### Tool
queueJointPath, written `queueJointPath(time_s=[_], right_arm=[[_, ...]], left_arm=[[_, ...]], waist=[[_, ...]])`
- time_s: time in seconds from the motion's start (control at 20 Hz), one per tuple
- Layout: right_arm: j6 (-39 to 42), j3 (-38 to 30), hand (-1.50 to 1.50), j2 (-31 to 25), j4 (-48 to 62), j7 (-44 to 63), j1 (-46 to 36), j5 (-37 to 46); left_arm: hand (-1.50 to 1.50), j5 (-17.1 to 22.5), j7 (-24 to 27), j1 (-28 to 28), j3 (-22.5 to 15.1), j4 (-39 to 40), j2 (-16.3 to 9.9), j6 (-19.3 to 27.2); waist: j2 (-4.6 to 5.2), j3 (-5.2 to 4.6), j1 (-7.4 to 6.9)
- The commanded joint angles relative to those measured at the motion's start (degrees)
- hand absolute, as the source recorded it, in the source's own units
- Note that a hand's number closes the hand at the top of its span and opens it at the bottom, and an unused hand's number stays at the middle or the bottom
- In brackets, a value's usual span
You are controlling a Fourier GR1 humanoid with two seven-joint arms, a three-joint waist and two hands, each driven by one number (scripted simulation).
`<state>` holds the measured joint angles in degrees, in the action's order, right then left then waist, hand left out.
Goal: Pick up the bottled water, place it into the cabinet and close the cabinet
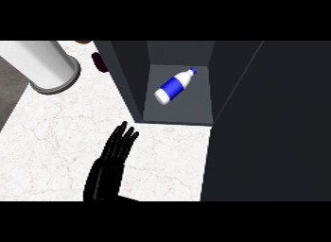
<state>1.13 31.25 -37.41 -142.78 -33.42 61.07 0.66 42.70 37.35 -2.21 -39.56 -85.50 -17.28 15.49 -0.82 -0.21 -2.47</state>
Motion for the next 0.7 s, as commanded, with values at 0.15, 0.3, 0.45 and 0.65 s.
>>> queueJointPath(time_s=[0.15,0.3,0.45,0.65], right_arm=[[5.1,1.1,1.5,-10.8,-7.7,4.9,-5.5,11.8],[4.6,2.0,1.5,-11.9,-9.6,6.4,-8.9,11.7],[4.2,5.1,1.5,-13.1,-12.4,8.2,-9.5,11.6],[2.2,9.7,1.5,-10.3,-11.6,13.7,-14.4,9.2]], left_arm=[[-1.5,1.3,2.9,9.0,2.1,-9.6,-11.0,-6.5],[-1.5,1.4,6.0,13.8,3.5,-10.8,-15.3,-9.2],[-1.5,3.5,8.1,16.9,7.8,-12.2,-19.6,-11.6],[-1.5,4.8,10.2,21.0,10.0,-13.7,-24.3,-16.4]], waist=[[-0.09,-0.24,-1.25],[0.08,-0.35,-1.84],[-0.06,-0.43,-0.72],[0.63,-0.43,-1.87]])
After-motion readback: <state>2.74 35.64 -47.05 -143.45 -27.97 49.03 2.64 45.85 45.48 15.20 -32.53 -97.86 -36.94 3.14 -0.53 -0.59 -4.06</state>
